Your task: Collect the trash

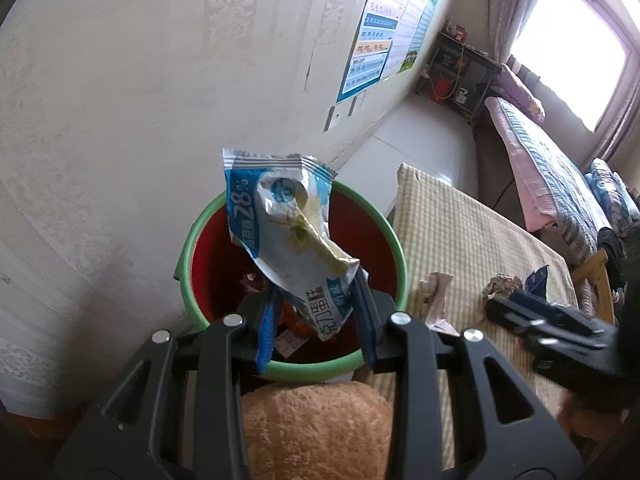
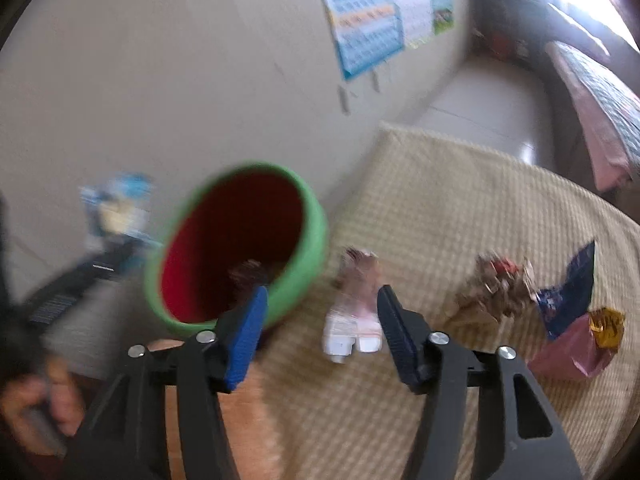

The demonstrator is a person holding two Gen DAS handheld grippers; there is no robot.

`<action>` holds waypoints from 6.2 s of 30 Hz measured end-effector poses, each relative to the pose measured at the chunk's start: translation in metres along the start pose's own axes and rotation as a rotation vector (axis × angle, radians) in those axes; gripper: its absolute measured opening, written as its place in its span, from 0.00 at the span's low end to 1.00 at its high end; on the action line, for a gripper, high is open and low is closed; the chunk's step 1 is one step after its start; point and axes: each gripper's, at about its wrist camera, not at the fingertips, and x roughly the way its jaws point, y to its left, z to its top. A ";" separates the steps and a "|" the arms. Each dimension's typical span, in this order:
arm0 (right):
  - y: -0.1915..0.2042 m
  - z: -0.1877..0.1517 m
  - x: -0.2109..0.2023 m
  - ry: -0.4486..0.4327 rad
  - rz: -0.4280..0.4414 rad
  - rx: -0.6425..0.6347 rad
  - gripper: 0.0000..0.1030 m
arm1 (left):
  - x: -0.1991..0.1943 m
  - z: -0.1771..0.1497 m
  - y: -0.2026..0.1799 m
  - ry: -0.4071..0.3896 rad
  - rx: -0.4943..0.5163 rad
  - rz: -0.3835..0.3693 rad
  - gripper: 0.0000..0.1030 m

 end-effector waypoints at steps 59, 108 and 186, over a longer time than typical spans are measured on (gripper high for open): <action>-0.035 0.060 0.052 0.041 0.070 0.218 0.27 | 0.060 -0.001 0.022 0.115 0.013 0.032 0.32; -0.218 -0.121 -0.122 -0.153 -0.068 0.504 0.20 | 0.127 -0.055 -0.254 0.294 0.500 -0.233 0.60; -0.100 -0.053 -0.155 -0.257 -0.017 0.169 0.24 | -0.024 -0.031 -0.160 0.005 0.264 -0.142 0.41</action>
